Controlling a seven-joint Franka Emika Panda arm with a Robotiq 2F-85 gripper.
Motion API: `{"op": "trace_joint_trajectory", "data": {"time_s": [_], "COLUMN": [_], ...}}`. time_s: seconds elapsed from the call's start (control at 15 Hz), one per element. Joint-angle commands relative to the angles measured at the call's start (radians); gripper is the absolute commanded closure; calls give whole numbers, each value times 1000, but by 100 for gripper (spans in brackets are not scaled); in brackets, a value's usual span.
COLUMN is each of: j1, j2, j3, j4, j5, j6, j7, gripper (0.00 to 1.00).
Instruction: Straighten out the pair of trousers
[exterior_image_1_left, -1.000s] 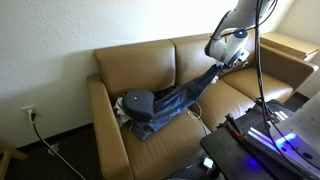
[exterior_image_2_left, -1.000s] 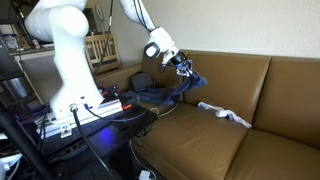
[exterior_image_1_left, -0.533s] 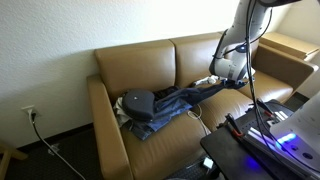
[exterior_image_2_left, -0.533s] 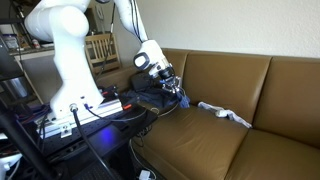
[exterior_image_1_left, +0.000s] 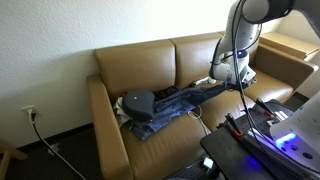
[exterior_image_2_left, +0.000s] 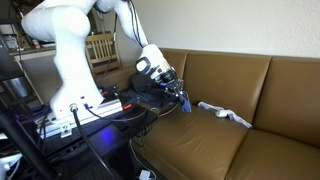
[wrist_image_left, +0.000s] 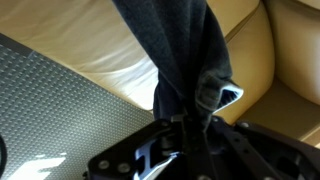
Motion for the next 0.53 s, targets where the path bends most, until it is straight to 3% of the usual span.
{"op": "trace_joint_trajectory", "data": {"time_s": [0.0, 0.07, 0.13, 0.33, 0.4, 0.47], "j1": [3, -25, -9, -21, -179, -89], "j2": [255, 312, 383, 524, 461, 549], "j3": [-97, -107, -143, -165, -42, -104], "j4": [192, 248, 300, 397, 422, 456], "j5": [93, 111, 166, 313, 264, 416], "j6": [4, 10, -16, -31, 144, 85], "j7": [29, 43, 52, 74, 49, 0], "gripper": [99, 99, 99, 99, 99, 99]}}
